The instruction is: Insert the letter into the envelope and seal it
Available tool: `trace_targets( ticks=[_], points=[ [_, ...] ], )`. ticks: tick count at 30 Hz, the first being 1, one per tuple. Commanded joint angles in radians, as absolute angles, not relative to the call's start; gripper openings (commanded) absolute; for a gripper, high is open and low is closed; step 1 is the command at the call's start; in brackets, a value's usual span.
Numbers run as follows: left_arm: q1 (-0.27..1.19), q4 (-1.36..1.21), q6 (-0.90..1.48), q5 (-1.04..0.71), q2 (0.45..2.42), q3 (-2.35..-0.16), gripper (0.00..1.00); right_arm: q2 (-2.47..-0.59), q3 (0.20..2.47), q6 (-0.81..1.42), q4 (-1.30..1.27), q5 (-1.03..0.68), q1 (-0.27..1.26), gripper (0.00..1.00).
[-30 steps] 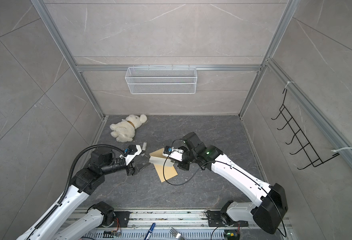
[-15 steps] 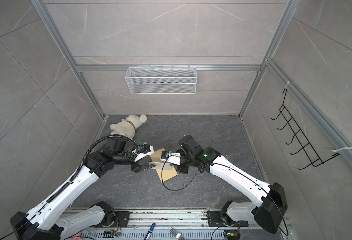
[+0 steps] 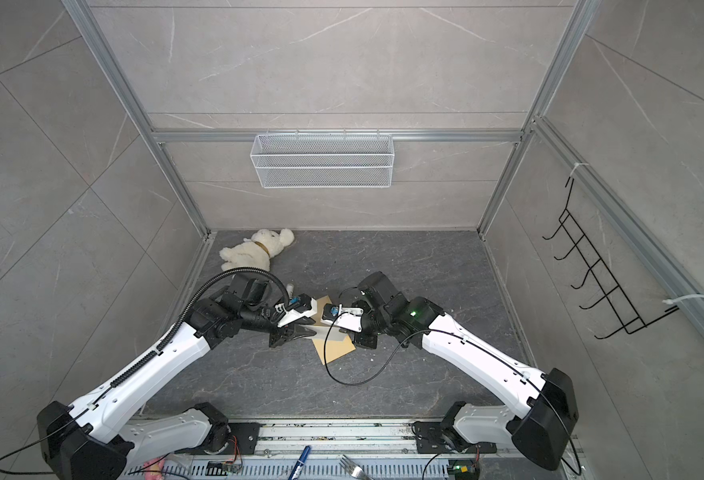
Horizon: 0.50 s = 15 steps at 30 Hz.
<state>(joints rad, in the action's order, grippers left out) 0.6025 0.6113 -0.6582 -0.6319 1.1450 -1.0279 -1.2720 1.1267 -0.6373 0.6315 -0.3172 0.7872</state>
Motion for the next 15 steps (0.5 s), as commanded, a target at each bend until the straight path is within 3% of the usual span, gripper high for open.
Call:
trace_targets(
  ticks=[1,4,11,13,15],
  points=[
    [0.607,0.500,-0.569,-0.653,1.137,-0.987,0.12,-1.248,1.108,-0.606,0.603,-0.317,0.795,0.04],
    [0.607,0.406,-0.489,-0.649,1.125,-0.942,0.00,-1.235,1.103,-0.585,0.577,-0.316,0.794,0.12],
    [0.607,0.067,-0.188,-0.627,1.082,-0.821,0.00,-1.118,1.002,-0.456,0.365,-0.175,0.792,0.42],
    [0.607,-0.028,-0.078,-0.589,1.070,-0.800,0.00,-1.058,0.943,-0.400,0.259,-0.161,0.790,0.60],
    [0.607,-0.114,0.022,-0.560,1.061,-0.779,0.00,-0.995,0.873,-0.321,0.141,-0.160,0.787,0.91]
  ],
)
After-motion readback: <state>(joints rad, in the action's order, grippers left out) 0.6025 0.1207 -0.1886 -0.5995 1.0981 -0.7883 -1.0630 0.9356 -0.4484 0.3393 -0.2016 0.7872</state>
